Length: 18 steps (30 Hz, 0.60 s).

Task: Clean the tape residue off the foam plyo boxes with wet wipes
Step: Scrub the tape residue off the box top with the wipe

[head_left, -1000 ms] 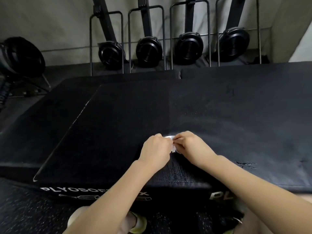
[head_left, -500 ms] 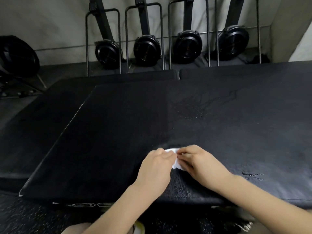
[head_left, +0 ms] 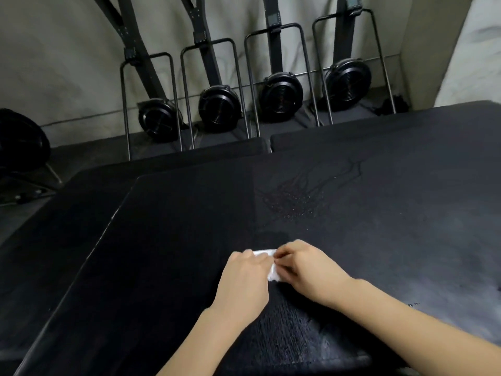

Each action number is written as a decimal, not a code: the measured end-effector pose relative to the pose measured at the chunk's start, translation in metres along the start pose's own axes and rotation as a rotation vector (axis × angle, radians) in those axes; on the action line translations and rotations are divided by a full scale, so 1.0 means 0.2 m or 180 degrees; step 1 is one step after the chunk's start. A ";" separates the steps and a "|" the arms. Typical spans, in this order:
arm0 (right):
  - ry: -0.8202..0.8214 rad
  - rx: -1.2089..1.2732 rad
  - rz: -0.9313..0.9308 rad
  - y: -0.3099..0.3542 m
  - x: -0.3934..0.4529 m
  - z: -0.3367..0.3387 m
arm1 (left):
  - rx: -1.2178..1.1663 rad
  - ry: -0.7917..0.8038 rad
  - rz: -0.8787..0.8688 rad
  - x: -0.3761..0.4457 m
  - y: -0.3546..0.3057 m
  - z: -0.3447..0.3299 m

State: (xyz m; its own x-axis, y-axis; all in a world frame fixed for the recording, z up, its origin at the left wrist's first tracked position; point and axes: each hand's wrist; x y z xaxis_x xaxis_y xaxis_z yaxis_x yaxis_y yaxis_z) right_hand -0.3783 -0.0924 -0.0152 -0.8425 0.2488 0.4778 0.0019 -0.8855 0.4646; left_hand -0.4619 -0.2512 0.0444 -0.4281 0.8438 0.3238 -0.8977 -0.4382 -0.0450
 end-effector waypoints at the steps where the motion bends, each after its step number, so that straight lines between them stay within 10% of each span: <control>1: -0.0043 0.0012 0.0053 0.01 -0.05 0.01 | -0.0005 0.0001 -0.0090 -0.04 -0.01 -0.01; 18: 0.0161 -0.0330 -0.0132 -0.38 0.59 -0.14 | 0.0076 -0.0134 0.0065 0.58 0.26 -0.22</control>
State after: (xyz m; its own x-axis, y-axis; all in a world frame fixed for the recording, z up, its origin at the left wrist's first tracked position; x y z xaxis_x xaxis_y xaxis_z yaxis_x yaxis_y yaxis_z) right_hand -0.4932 -0.0058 -0.0153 -0.8668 0.2683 0.4204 -0.0869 -0.9113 0.4024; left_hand -0.5626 -0.1630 0.0384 -0.4412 0.8210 0.3624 -0.8859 -0.4630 -0.0295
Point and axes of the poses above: each hand's wrist, its own x-axis towards the middle knuckle, its own z-axis out of the back of the hand, y = z × x, and after that the axes turned 13 degrees about -y, right-handed
